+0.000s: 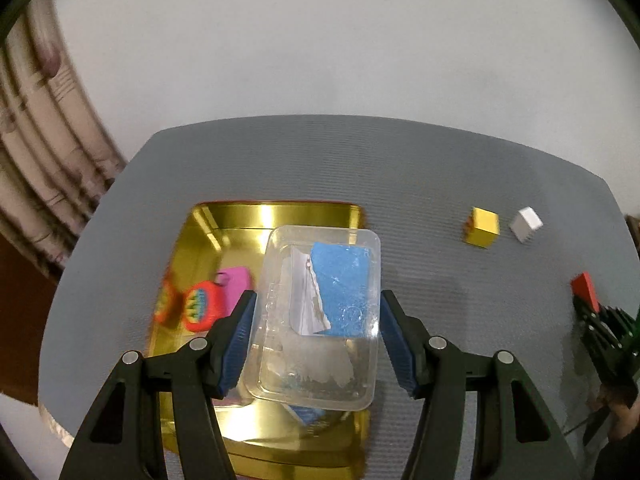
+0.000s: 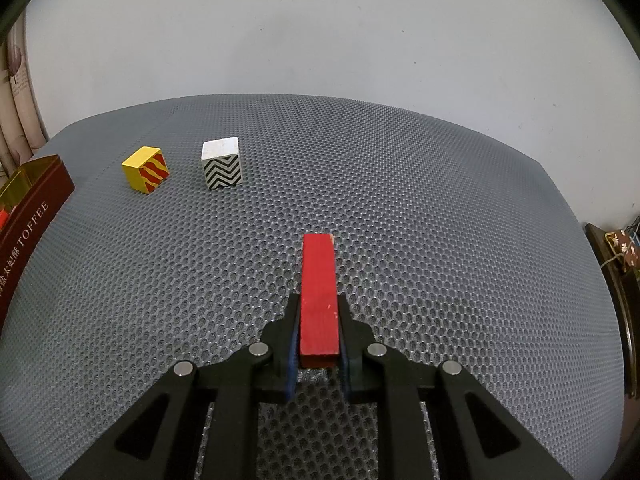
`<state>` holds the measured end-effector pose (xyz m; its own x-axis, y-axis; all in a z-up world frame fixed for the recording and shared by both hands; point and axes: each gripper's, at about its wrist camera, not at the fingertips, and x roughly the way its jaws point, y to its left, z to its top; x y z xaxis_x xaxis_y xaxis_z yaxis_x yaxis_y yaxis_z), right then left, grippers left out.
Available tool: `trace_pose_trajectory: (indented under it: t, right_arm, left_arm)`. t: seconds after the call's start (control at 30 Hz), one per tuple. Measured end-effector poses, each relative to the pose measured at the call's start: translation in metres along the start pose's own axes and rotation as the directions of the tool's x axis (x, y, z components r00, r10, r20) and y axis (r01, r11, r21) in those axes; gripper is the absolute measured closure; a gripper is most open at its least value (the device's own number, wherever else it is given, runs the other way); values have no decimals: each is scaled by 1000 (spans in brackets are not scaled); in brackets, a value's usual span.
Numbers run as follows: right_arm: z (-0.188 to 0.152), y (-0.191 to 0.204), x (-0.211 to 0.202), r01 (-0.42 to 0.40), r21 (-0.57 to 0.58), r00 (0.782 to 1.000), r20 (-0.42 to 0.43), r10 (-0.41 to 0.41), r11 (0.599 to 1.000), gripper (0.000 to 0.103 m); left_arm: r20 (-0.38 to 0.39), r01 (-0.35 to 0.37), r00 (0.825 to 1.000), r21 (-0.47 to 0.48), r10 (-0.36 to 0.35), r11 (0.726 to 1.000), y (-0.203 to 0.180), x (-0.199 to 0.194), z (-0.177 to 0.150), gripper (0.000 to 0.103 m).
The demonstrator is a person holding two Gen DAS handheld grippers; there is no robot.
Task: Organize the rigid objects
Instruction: 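Carry the clear case into the gold tin and open the left gripper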
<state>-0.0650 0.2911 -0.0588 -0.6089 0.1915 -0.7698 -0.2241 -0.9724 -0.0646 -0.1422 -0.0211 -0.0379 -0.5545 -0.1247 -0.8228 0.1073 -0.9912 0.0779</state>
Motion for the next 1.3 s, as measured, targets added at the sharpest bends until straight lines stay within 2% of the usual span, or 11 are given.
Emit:
trace_pose_trajectory:
  t: [0.23,0.33,0.67,1.07,1.3]
  right_arm:
    - [0,-1,0,0,0,1000,0,0,1000,87]
    - [0,-1,0,-1,0,1000,0,1,1000,87]
    - [0,1,1,0,0,1000,0,0,1000,87]
    - [0,1,1,1,-1,1000,0,-1,1000,87]
    - [0,1,1,3,-3,1000,0,-3,1000,87]
  left_arm:
    - [-11,-38,999,-70,37,997,38,5,5,47]
    - [-22,-30,999,-102,27,994,50,8,4,47]
    - [-78,-57,996,-165,44,985,78,15,-17,47]
    - [-117,-41,993,-128,26,991,71,26,-47,47]
    - [-127,-24,992,-113,9,993,62,30,-52,47]
